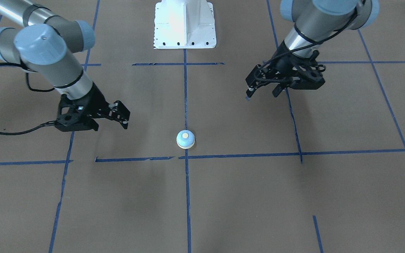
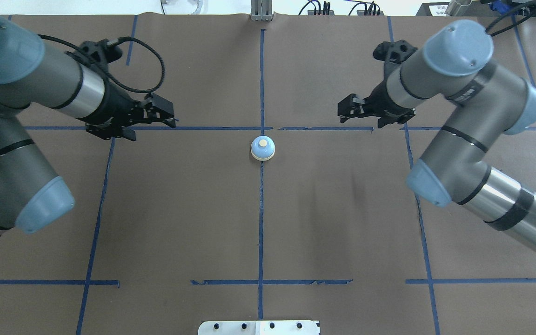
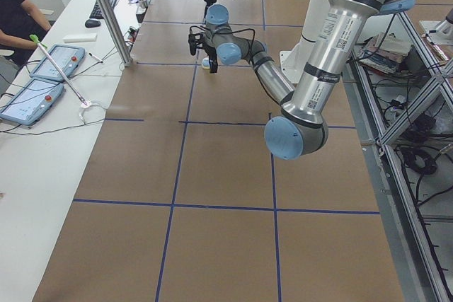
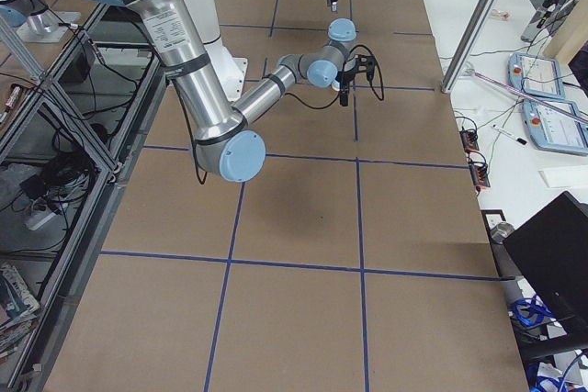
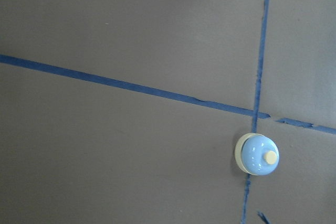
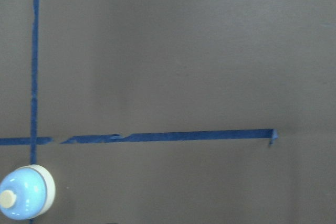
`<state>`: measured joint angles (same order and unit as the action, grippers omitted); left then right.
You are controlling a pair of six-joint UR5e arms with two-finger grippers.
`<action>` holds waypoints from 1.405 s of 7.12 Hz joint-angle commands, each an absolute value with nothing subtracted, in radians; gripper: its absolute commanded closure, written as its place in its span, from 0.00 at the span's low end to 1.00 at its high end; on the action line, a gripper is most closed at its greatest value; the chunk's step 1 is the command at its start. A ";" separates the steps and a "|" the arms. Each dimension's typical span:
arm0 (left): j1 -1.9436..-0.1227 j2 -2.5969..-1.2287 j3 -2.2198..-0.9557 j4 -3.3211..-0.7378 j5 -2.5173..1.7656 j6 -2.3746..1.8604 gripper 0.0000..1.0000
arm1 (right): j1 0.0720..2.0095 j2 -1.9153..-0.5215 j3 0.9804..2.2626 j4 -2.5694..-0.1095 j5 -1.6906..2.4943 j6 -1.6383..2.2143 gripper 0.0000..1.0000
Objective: Place and press bell with both arms
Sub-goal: 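Withdraw the left gripper from the bell while the right arm moves toward it, then lower the right gripper down onto the bell's top button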
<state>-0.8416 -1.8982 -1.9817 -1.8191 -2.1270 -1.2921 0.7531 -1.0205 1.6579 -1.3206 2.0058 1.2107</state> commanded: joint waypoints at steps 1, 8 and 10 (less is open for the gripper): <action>-0.941 -1.708 -2.060 -1.813 -2.166 -1.038 0.00 | 0.689 -0.849 1.499 -1.321 1.941 1.296 0.03; -1.057 -1.520 -2.054 -1.816 -2.148 -0.689 0.00 | 0.615 -0.649 1.241 -1.324 1.922 1.420 1.00; -1.057 -1.519 -2.057 -1.816 -2.148 -0.690 0.00 | 0.606 -0.637 1.220 -1.324 1.930 1.422 1.00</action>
<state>-1.0566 -1.5197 -2.0555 -1.8162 -2.1476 -0.6888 0.6111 -0.6448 1.2333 -1.3234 1.9237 1.4209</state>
